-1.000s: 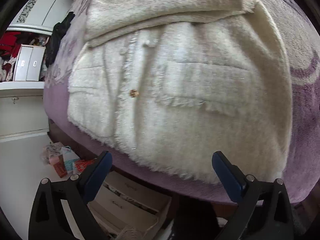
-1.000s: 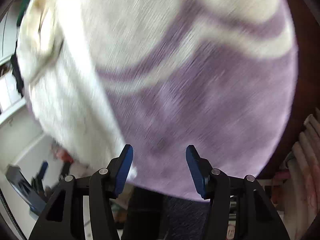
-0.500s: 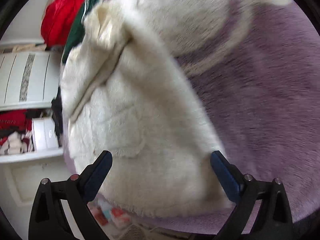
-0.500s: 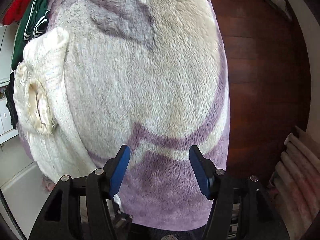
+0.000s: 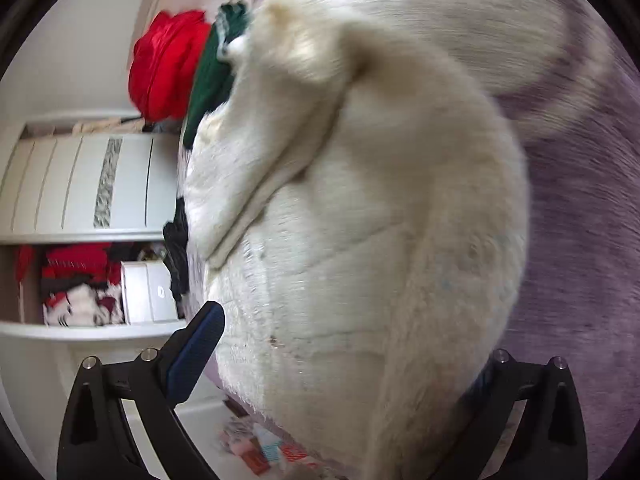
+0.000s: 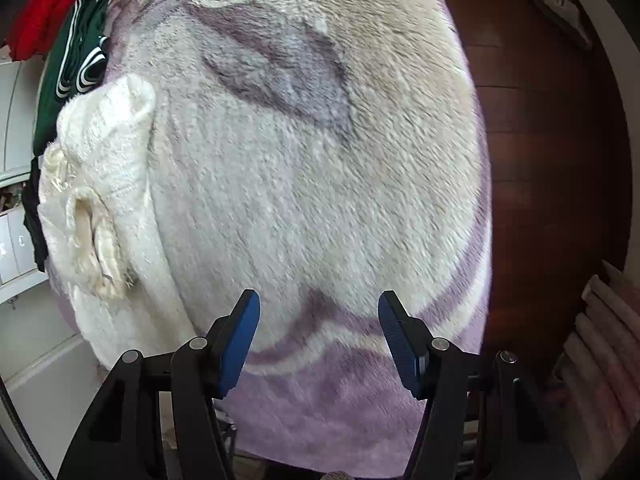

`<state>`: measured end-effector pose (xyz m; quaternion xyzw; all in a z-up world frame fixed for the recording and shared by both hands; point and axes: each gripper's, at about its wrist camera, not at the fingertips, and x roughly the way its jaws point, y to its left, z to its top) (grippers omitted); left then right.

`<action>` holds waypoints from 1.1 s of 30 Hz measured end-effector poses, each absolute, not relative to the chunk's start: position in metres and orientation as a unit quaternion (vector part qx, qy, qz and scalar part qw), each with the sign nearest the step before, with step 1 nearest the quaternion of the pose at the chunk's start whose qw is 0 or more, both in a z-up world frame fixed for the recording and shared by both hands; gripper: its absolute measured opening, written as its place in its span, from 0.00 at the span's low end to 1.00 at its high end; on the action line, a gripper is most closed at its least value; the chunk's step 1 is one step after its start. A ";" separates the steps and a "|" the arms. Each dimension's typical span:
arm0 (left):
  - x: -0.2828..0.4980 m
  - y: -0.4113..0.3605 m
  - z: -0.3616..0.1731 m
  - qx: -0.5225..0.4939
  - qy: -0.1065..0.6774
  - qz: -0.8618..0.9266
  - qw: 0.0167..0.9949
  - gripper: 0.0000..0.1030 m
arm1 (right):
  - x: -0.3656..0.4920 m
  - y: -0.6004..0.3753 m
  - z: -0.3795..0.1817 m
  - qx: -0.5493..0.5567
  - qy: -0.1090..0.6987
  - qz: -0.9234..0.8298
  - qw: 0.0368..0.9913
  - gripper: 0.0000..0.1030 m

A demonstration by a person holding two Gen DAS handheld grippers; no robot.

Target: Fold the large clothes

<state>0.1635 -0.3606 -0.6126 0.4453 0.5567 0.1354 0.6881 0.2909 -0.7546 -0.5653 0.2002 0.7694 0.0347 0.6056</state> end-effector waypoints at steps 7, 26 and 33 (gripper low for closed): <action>0.164 -0.341 -0.590 0.439 0.539 0.128 0.707 0.18 | 0.342 -0.687 -0.564 0.276 0.713 0.196 0.614 0.95; 0.178 -0.249 -0.524 0.322 0.557 0.122 0.756 0.15 | 0.382 -0.527 -0.573 0.308 0.722 0.208 0.584 0.24; 0.183 -0.134 -0.476 0.193 0.590 0.123 0.774 0.15 | 0.393 -0.406 -0.465 0.220 0.715 0.209 0.629 0.23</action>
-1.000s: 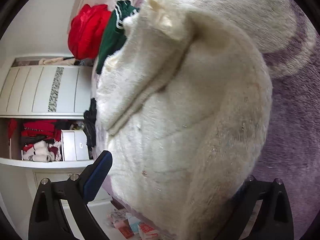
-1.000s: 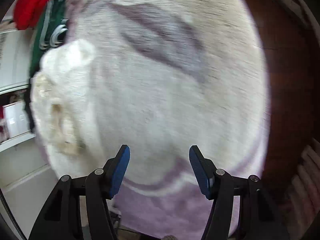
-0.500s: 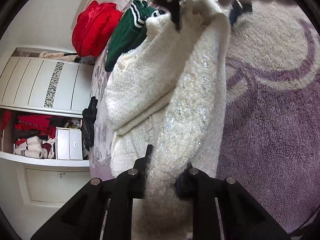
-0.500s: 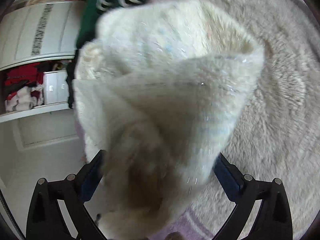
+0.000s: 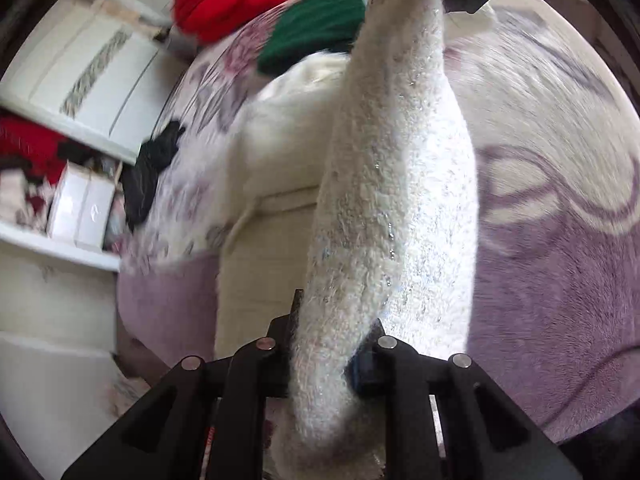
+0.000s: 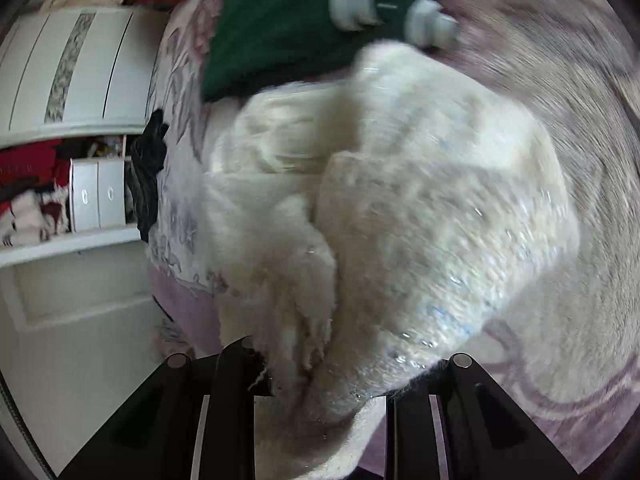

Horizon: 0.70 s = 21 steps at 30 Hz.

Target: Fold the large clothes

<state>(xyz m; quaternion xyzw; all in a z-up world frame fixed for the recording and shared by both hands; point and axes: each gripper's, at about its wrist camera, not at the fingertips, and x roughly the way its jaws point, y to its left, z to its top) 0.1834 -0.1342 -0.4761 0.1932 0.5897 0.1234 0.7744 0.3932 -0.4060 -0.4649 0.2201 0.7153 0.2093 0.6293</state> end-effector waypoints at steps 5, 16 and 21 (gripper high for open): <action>0.191 -0.021 -0.489 0.072 0.627 0.141 0.763 0.15 | 0.408 -0.256 -0.456 0.103 0.733 0.201 0.641 0.24; 0.158 0.165 -0.591 -0.228 0.687 0.110 0.681 0.34 | 0.417 -0.142 -0.491 0.115 0.777 0.252 0.566 0.75; 0.141 0.197 -0.582 -0.289 0.672 0.106 0.674 0.48 | 0.447 -0.194 -0.459 0.131 0.755 0.204 0.609 0.75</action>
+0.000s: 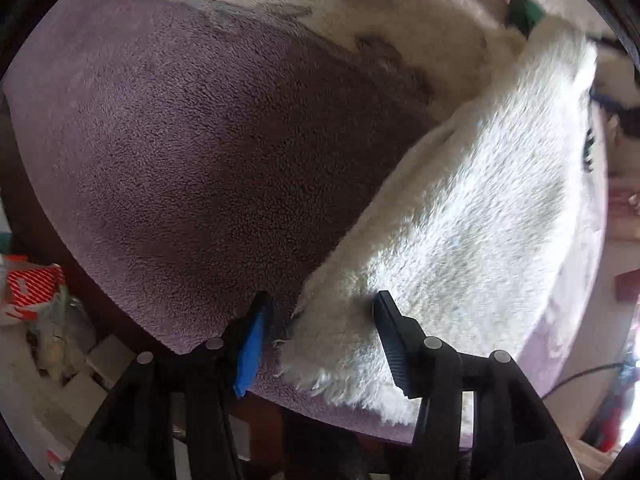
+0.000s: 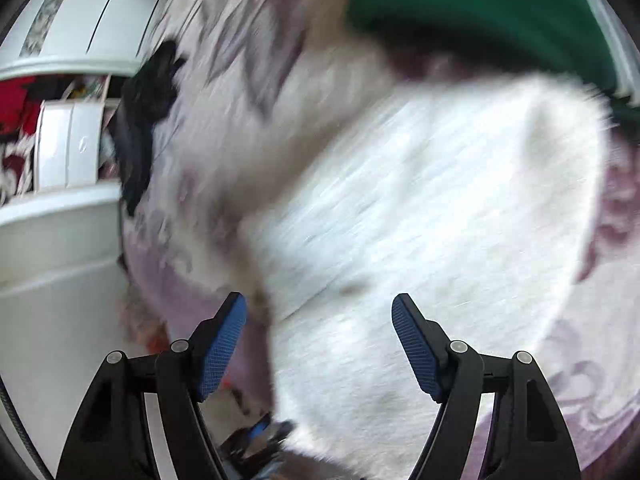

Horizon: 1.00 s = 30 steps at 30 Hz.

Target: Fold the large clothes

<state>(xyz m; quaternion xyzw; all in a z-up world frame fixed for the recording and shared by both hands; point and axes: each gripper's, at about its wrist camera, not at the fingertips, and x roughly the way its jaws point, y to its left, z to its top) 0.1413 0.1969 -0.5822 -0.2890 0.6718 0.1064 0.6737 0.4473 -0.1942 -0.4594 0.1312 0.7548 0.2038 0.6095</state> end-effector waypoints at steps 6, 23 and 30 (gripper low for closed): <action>0.149 0.188 -0.569 -0.292 0.654 0.073 0.694 0.48 | 0.479 -0.211 -0.479 0.174 0.762 0.147 0.606 0.75; 0.149 0.188 -0.611 -0.350 0.658 0.074 0.663 0.30 | 0.500 -0.158 -0.534 0.131 0.759 0.122 0.626 0.56; 0.129 0.187 -0.571 -0.361 0.657 0.042 0.660 0.38 | 0.399 -0.225 -0.480 0.153 0.773 0.193 0.585 0.66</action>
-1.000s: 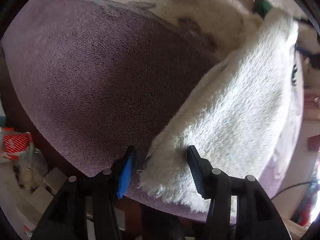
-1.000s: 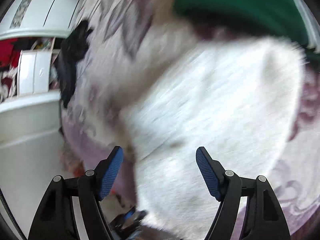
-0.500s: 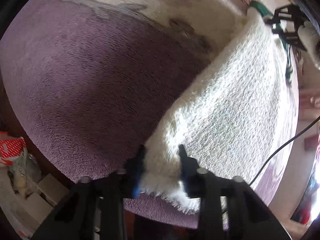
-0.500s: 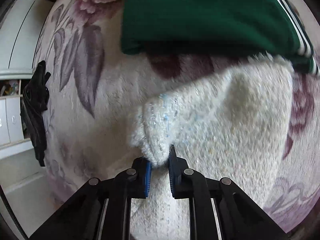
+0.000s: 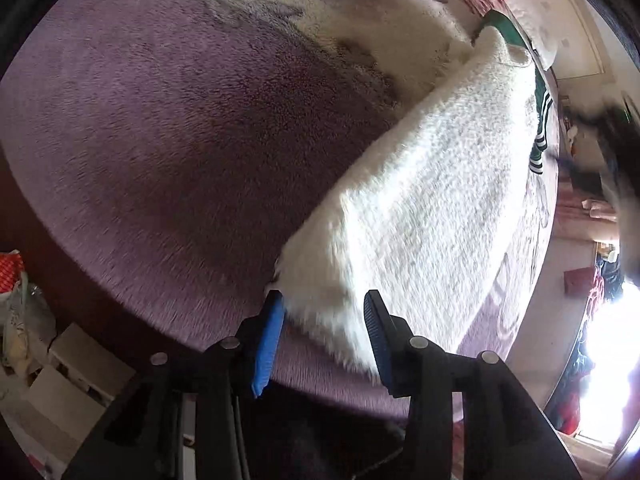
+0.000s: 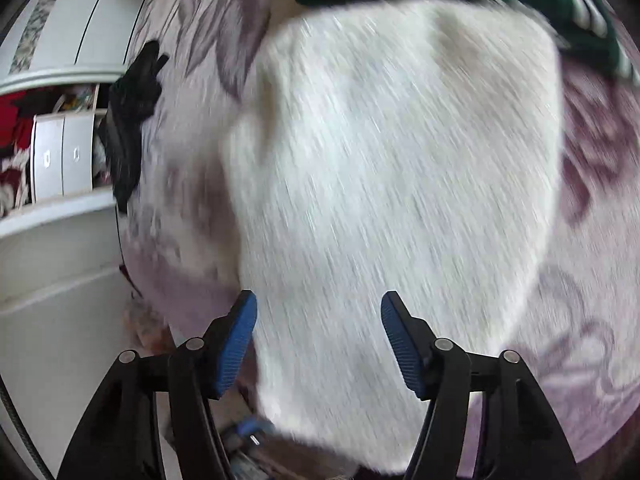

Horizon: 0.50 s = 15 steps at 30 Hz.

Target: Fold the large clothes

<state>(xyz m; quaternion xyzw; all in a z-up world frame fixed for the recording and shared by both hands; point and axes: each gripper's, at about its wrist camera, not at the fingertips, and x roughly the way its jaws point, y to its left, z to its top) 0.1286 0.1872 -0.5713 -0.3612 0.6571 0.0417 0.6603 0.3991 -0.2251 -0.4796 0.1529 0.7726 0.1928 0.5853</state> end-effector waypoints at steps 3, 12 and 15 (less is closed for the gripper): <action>0.124 0.188 -0.568 -0.371 0.652 0.042 0.659 0.41 | 0.333 -0.263 -0.472 0.140 0.785 0.187 0.574 0.66; 0.139 0.179 -0.584 -0.342 0.665 0.076 0.660 0.48 | 0.152 -0.343 -0.553 0.217 0.817 0.128 0.518 0.67; 0.149 0.170 -0.593 -0.324 0.668 0.084 0.665 0.48 | 0.124 -0.350 -0.579 0.279 0.798 0.130 0.518 0.67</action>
